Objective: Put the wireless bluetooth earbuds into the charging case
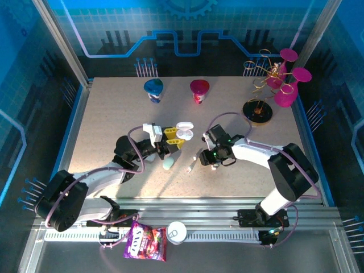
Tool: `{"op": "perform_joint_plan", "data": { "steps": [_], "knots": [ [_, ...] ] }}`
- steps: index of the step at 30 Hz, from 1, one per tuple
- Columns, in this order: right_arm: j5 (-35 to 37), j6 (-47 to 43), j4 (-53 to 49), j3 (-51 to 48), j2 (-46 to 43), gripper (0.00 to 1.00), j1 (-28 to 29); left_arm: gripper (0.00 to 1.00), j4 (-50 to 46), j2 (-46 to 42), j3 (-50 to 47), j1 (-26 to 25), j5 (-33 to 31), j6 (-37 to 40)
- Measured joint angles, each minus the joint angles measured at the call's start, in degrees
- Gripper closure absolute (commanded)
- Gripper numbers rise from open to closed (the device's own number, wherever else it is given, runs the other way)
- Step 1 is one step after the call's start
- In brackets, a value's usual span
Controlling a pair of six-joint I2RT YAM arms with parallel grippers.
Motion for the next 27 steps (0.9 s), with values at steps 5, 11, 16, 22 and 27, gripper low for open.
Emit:
{"op": "perform_joint_plan", "data": {
  "steps": [5, 11, 16, 22, 27],
  "knots": [
    [3.89, 0.79, -2.03, 3.17, -0.09, 0.59, 3.52, 0.76, -1.73, -2.21, -0.02, 0.00, -0.07, 0.63],
    [7.52, 1.18, -4.24, 6.80, 2.19, 0.67, 6.23, 0.76, -3.21, -3.89, -0.92, 0.00, -0.24, 1.46],
    [10.75, 1.18, -7.63, 8.52, 4.39, 0.70, 7.10, 0.76, -5.53, -6.23, -1.20, 0.00, -0.52, 2.12],
    [13.55, 1.11, -10.88, 11.04, 7.39, 0.73, 8.85, 0.75, -7.58, -8.57, -1.20, 0.00, -0.87, 3.43],
    [14.40, 1.01, -12.17, 11.93, 9.25, 0.75, 9.27, 0.75, -8.59, -8.63, -1.20, 0.00, -1.03, 3.41]
  ]
}}
